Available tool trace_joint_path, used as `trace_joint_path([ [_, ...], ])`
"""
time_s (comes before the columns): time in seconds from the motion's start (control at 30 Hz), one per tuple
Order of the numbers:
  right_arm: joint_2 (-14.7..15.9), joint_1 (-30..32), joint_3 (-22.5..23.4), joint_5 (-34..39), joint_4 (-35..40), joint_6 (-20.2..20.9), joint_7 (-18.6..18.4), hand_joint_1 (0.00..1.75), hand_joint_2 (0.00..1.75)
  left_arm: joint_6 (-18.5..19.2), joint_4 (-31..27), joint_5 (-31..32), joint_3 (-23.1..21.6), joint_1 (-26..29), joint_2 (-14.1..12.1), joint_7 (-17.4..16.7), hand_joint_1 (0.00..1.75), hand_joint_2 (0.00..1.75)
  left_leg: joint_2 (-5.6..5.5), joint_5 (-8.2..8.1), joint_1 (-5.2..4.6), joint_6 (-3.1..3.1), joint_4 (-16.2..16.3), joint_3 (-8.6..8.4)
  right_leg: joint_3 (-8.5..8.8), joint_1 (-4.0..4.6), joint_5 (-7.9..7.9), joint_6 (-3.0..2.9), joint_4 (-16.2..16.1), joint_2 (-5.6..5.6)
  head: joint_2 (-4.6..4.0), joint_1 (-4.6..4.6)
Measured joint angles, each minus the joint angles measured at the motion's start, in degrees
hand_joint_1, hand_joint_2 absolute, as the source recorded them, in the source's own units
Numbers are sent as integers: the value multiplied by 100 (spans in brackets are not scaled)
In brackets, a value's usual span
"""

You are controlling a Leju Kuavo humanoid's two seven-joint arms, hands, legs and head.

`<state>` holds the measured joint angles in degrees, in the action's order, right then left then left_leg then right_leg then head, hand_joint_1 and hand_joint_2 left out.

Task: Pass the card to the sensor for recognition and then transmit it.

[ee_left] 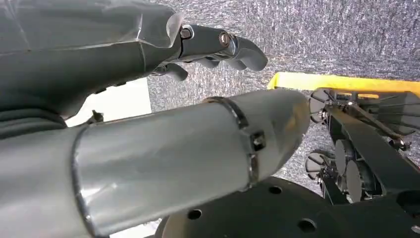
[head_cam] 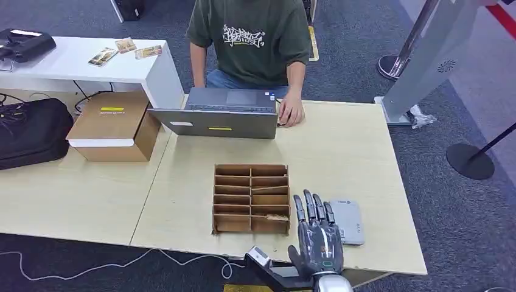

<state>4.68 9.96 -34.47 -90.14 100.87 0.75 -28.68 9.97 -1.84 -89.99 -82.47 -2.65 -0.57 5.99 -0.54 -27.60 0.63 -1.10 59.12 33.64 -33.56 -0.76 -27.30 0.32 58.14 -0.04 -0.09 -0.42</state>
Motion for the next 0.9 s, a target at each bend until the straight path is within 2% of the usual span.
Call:
trace_joint_path([
  [0.33,-417,-130,356,0,-376,-326,229,0,175,13,0,44,0,-45,-2,-57,0,0,0,0,0,0,0,0,1,0,0,0,0,-1,0,0],
  [0.7,-629,-133,553,0,-645,-396,391,0,175,20,2,15,-9,-61,-9,-68,0,0,0,0,0,0,0,0,0,0,0,0,0,0,2,0],
  [0.8,-640,-139,566,0,-699,-306,262,0,175,22,4,-2,-9,-61,-11,-79,0,0,0,0,0,0,0,0,1,0,0,0,0,0,0,0],
  [0.9,-621,-186,507,0,-761,59,-72,0,175,22,4,-2,-9,-62,-20,-83,0,0,1,0,0,0,0,0,0,0,0,0,0,0,2,0],
])
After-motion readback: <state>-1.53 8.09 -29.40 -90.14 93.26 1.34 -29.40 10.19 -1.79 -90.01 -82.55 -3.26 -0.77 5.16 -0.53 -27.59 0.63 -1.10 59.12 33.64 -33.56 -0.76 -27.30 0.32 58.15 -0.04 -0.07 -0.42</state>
